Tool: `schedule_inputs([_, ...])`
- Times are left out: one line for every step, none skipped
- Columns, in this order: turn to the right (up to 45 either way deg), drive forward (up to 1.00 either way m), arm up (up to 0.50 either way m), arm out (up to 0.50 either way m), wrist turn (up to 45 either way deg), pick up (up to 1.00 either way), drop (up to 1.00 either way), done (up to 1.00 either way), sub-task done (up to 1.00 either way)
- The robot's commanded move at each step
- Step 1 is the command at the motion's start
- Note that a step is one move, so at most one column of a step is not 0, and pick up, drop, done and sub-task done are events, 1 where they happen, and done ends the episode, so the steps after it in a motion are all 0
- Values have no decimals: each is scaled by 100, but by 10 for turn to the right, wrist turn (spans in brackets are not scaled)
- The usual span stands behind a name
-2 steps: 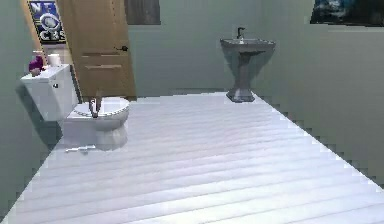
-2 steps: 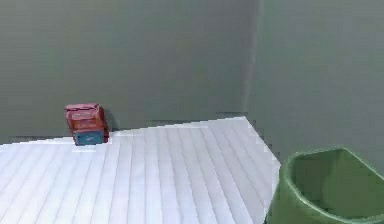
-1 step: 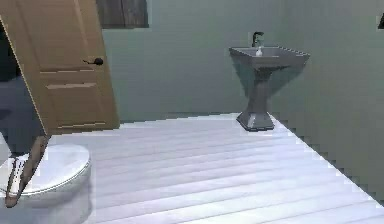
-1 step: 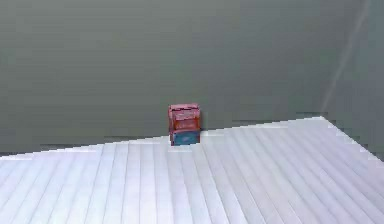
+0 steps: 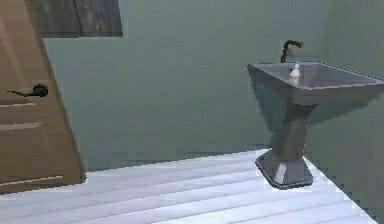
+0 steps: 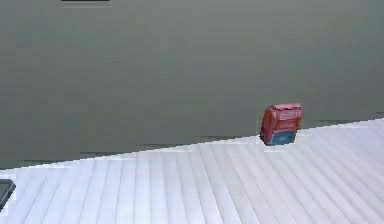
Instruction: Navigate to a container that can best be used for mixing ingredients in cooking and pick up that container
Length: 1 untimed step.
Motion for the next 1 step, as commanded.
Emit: schedule_inputs([-150,0,0,0,0,0,0,0,0])
